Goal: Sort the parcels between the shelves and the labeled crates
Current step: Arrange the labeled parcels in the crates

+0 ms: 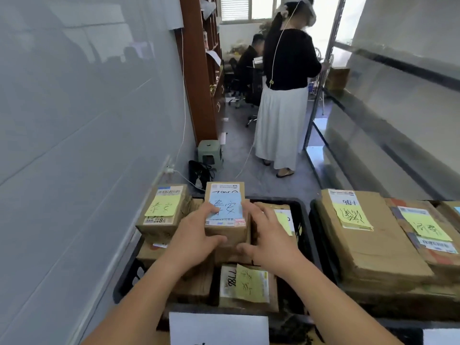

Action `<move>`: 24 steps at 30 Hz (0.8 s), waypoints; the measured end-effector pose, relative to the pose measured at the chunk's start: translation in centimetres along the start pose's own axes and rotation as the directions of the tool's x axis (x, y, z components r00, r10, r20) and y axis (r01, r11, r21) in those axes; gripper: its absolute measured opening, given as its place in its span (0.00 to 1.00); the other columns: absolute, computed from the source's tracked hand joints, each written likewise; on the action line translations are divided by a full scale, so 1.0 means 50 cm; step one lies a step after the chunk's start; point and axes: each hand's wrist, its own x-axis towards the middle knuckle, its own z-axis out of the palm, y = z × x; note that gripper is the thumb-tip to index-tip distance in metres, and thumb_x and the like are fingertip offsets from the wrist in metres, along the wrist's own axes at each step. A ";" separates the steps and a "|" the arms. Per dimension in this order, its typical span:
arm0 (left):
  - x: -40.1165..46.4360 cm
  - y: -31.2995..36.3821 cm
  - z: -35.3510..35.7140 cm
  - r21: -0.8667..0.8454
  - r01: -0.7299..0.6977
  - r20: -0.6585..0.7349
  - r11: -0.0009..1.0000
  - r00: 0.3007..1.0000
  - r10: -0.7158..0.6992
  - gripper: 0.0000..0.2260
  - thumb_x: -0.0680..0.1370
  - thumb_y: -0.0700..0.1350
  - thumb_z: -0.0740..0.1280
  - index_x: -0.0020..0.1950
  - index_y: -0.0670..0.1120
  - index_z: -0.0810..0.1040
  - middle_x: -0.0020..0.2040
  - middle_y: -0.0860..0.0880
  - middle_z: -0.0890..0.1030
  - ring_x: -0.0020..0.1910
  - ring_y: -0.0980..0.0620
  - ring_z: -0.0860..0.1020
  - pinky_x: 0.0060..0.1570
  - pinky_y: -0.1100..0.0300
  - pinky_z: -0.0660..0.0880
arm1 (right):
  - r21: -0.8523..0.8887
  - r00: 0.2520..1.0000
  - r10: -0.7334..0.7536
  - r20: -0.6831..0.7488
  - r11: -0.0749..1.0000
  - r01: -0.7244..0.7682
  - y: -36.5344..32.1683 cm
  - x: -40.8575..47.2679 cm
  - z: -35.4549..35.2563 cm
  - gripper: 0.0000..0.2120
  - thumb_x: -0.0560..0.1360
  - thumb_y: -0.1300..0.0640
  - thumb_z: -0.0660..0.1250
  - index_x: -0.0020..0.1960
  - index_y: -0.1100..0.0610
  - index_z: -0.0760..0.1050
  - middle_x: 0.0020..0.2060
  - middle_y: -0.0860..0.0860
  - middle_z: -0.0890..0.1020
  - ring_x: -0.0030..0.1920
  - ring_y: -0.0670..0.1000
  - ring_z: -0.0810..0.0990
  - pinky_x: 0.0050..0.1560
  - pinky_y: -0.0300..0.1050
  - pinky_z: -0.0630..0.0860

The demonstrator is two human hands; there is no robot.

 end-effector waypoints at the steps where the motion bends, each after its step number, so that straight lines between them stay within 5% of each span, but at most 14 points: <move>1: 0.019 -0.017 -0.001 -0.006 0.001 0.018 1.000 1.000 -0.001 0.28 0.70 0.49 0.79 0.66 0.59 0.70 0.64 0.55 0.76 0.58 0.55 0.74 0.54 0.62 0.70 | -0.014 0.999 0.039 -0.008 0.999 -0.039 0.012 0.007 0.003 0.46 0.72 0.51 0.78 0.78 0.32 0.54 0.76 0.36 0.55 0.69 0.43 0.68 0.65 0.40 0.71; 5: 0.073 -0.055 0.011 -0.033 -0.008 0.074 0.999 0.997 0.010 0.28 0.72 0.49 0.78 0.66 0.61 0.68 0.66 0.53 0.75 0.61 0.53 0.75 0.59 0.58 0.73 | -0.189 0.978 0.210 -0.015 0.959 -0.209 0.071 0.009 0.014 0.45 0.73 0.45 0.76 0.80 0.36 0.52 0.79 0.39 0.50 0.73 0.50 0.69 0.68 0.44 0.72; 9: 0.097 -0.070 0.026 -0.049 -0.018 0.060 0.999 0.998 0.021 0.27 0.73 0.48 0.77 0.65 0.61 0.67 0.64 0.53 0.75 0.59 0.53 0.74 0.59 0.57 0.73 | -0.346 0.948 0.318 -0.022 0.887 -0.306 0.113 0.009 0.033 0.39 0.77 0.43 0.72 0.81 0.41 0.55 0.81 0.47 0.53 0.80 0.51 0.58 0.75 0.48 0.66; 17: 0.100 -0.091 0.020 0.004 -0.040 0.028 0.999 0.999 0.040 0.29 0.75 0.45 0.76 0.72 0.54 0.68 0.69 0.51 0.73 0.66 0.50 0.71 0.62 0.61 0.65 | -0.478 0.954 0.263 -0.142 0.826 -0.299 0.153 0.019 0.068 0.29 0.79 0.62 0.62 0.77 0.42 0.67 0.77 0.48 0.66 0.76 0.53 0.61 0.75 0.48 0.64; 24: 0.094 -0.082 0.012 0.081 -0.043 0.018 0.996 0.999 0.042 0.34 0.74 0.48 0.76 0.76 0.57 0.63 0.79 0.49 0.59 0.77 0.48 0.60 0.73 0.54 0.59 | -0.488 0.967 0.235 -0.096 0.836 -0.252 0.138 0.011 0.077 0.29 0.80 0.54 0.64 0.78 0.43 0.63 0.79 0.47 0.63 0.78 0.53 0.57 0.79 0.51 0.59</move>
